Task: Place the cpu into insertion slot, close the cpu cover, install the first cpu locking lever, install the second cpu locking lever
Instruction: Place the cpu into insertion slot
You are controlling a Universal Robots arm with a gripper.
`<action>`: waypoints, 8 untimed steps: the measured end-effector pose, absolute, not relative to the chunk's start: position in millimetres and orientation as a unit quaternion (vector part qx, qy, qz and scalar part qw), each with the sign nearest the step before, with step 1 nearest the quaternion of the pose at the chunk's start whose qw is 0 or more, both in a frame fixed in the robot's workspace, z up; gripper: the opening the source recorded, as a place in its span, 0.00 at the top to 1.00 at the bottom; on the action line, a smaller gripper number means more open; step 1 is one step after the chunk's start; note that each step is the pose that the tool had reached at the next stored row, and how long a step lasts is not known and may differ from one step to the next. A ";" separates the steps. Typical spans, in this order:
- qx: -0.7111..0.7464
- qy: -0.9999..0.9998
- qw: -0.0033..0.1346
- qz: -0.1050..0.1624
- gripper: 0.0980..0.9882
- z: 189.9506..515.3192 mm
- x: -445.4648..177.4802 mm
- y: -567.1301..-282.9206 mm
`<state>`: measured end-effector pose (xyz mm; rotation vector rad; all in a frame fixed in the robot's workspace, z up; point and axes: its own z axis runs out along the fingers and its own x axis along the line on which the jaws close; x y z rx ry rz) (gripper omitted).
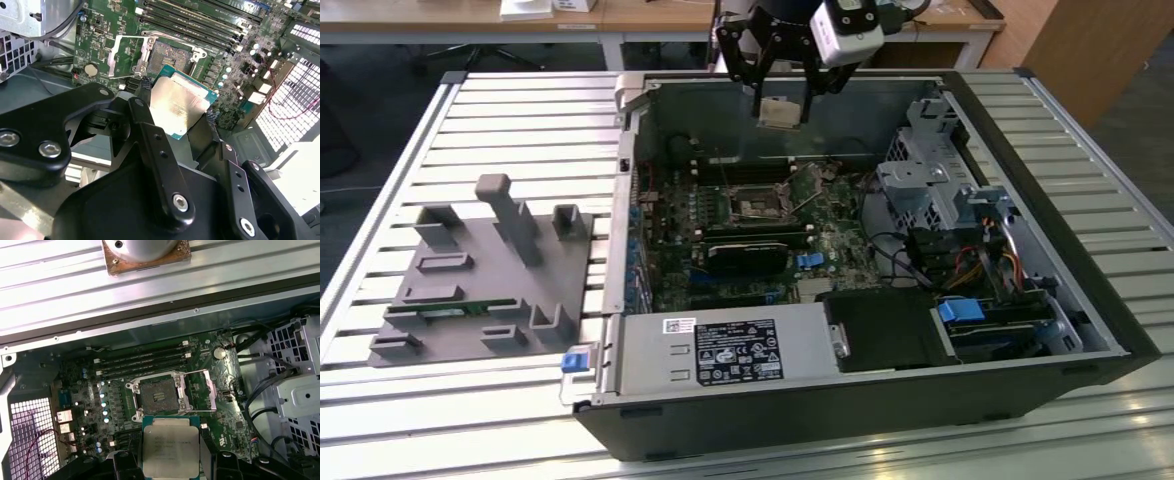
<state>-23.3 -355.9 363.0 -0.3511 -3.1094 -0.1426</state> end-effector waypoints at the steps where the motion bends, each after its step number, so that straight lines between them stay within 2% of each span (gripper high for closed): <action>1: -0.112 -0.993 0.005 -0.046 0.50 363.0 -23.3 -355.9; 8: -0.115 -0.992 0.004 -0.046 0.50 363.1 -23.3 -355.9</action>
